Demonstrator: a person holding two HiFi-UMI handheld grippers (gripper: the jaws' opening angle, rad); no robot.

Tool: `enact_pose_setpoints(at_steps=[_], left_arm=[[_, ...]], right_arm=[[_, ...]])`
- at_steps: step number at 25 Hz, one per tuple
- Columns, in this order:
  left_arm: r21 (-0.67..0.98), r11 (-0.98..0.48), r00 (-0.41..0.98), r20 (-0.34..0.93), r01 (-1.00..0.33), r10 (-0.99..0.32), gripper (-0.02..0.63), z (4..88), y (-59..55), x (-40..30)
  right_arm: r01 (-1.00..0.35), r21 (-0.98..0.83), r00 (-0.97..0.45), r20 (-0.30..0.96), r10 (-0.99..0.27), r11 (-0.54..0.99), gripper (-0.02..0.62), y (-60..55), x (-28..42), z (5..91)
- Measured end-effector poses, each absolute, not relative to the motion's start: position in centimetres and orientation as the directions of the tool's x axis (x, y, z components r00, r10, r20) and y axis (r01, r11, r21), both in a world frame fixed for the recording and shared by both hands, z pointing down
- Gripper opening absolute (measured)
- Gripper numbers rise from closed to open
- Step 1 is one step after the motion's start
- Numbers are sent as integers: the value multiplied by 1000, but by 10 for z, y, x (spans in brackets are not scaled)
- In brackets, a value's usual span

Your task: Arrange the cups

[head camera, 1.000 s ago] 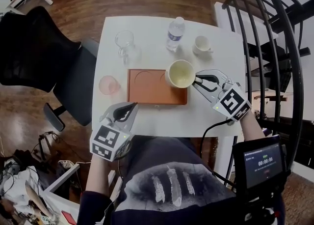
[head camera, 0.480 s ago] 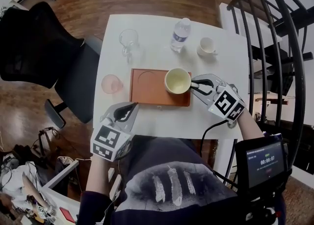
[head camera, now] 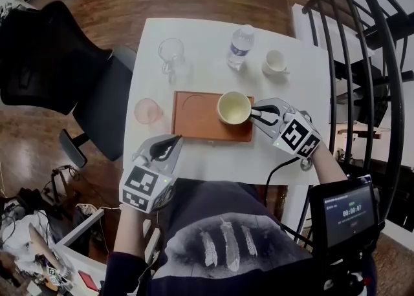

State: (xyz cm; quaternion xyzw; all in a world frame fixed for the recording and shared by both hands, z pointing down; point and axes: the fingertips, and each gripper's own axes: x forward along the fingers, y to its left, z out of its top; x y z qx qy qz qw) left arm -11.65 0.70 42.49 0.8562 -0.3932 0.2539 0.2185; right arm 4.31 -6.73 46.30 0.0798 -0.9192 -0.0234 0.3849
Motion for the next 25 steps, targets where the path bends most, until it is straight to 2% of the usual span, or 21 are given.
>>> enact_pose_setpoints(at_steps=[10,16,22,25], left_arm=[[166,-605,568,596,-779,-568,15,423,4,-113],[159,-604,563,597,-781,-571,15,422,4,-113],[152,-604,559,598,-783,-574,15,421,2,-115],[151,-604,559,596,-783,-576,15,422,0,-115]], right_arm=[[-83,142,-682,713,-160,986,61,-66,43,465],[-110,154,-679,710,-188,982,67,-70,46,466],[-166,132,-689,694,-210,977,152,-79,52,458],[-176,132,-702,678,-219,975,169,-81,54,448]])
